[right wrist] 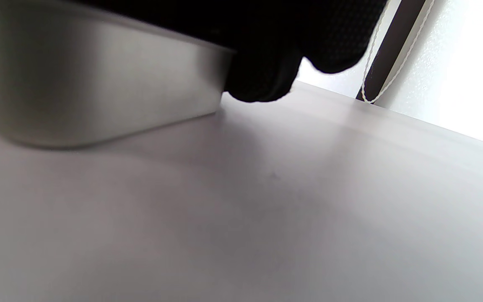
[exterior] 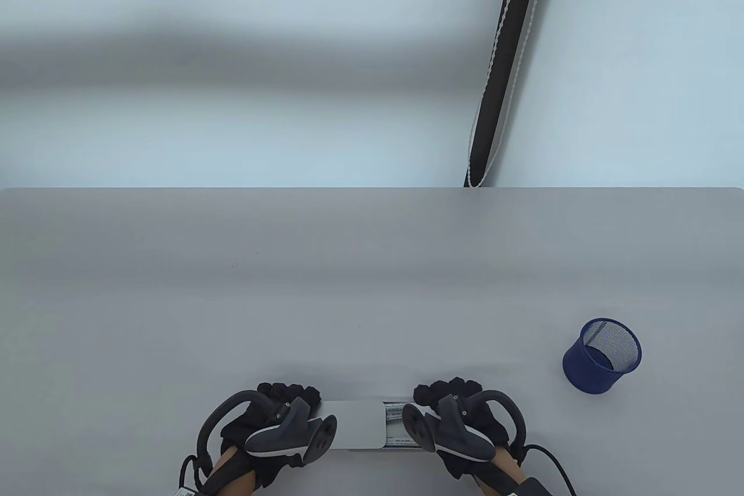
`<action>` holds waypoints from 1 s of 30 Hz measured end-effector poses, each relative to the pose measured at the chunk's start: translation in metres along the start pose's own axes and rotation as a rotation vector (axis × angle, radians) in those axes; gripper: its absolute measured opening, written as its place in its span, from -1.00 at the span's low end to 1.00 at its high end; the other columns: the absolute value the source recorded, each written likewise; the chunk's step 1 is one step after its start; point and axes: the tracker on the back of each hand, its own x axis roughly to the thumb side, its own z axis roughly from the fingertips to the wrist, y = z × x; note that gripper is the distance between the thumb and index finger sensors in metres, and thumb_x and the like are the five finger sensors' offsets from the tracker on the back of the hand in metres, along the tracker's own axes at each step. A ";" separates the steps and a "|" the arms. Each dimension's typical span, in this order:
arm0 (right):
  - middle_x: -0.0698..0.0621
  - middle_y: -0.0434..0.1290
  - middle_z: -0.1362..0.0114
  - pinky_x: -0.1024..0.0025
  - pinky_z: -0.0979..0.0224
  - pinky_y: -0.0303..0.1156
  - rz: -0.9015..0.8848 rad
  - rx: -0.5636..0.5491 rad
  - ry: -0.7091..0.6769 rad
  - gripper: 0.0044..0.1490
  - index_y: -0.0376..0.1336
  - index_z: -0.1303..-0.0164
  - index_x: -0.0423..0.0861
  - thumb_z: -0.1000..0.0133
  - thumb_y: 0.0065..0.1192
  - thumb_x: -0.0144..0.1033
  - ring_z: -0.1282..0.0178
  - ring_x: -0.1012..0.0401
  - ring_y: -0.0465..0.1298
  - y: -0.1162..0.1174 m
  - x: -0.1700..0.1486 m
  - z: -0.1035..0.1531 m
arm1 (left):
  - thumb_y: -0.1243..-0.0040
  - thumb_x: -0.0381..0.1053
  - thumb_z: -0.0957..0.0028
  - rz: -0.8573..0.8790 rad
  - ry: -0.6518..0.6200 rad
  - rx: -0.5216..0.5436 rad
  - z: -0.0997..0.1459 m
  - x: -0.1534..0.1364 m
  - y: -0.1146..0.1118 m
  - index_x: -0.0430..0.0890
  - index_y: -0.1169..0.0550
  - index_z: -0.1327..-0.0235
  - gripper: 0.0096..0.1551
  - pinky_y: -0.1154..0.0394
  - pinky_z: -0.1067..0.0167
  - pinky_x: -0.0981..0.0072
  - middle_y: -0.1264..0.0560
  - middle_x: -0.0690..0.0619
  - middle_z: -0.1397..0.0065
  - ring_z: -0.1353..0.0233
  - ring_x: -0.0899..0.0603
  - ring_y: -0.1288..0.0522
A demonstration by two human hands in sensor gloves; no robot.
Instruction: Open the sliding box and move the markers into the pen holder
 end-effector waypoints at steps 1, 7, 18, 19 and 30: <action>0.19 0.53 -0.20 0.24 -0.21 0.53 -0.009 -0.003 0.002 -0.31 0.33 -0.04 0.27 0.28 0.60 -0.34 -0.10 0.27 0.61 0.000 -0.002 0.000 | 0.05 0.51 0.13 0.000 0.000 0.000 0.000 0.000 0.000 0.08 0.00 -0.55 0.04 -0.35 -0.59 0.07 -0.19 0.06 -0.67 -0.62 -0.09 -0.33; 0.24 0.55 -0.19 0.26 -0.20 0.58 -0.052 -0.022 0.014 -0.33 0.35 -0.02 0.32 0.28 0.60 -0.28 -0.10 0.31 0.65 0.000 -0.010 0.002 | 0.06 0.51 0.13 -0.002 0.002 -0.001 0.000 0.000 0.000 0.08 0.00 -0.55 0.04 -0.35 -0.59 0.07 -0.19 0.06 -0.67 -0.62 -0.09 -0.33; 0.25 0.59 -0.18 0.31 -0.18 0.64 -0.134 -0.010 0.044 -0.39 0.38 -0.03 0.33 0.24 0.56 -0.19 -0.07 0.33 0.69 -0.002 -0.025 0.005 | 0.06 0.51 0.13 -0.010 0.000 0.002 0.000 0.000 0.000 0.08 0.00 -0.55 0.04 -0.34 -0.59 0.08 -0.19 0.06 -0.67 -0.61 -0.09 -0.33; 0.24 0.59 -0.18 0.31 -0.18 0.64 -0.138 -0.009 0.048 -0.40 0.38 -0.03 0.33 0.24 0.55 -0.18 -0.07 0.33 0.70 -0.002 -0.027 0.005 | 0.06 0.51 0.13 -0.010 0.000 0.003 0.000 0.001 0.000 0.07 0.00 -0.55 0.04 -0.35 -0.59 0.07 -0.19 0.06 -0.67 -0.61 -0.09 -0.33; 0.17 0.61 -0.18 0.30 -0.18 0.64 -0.222 -0.031 0.069 -0.41 0.41 -0.09 0.23 0.21 0.44 -0.13 -0.06 0.28 0.71 -0.011 -0.045 0.011 | 0.06 0.51 0.13 -0.013 0.001 0.003 0.001 0.000 0.000 0.07 0.00 -0.55 0.04 -0.34 -0.59 0.08 -0.20 0.06 -0.67 -0.61 -0.09 -0.33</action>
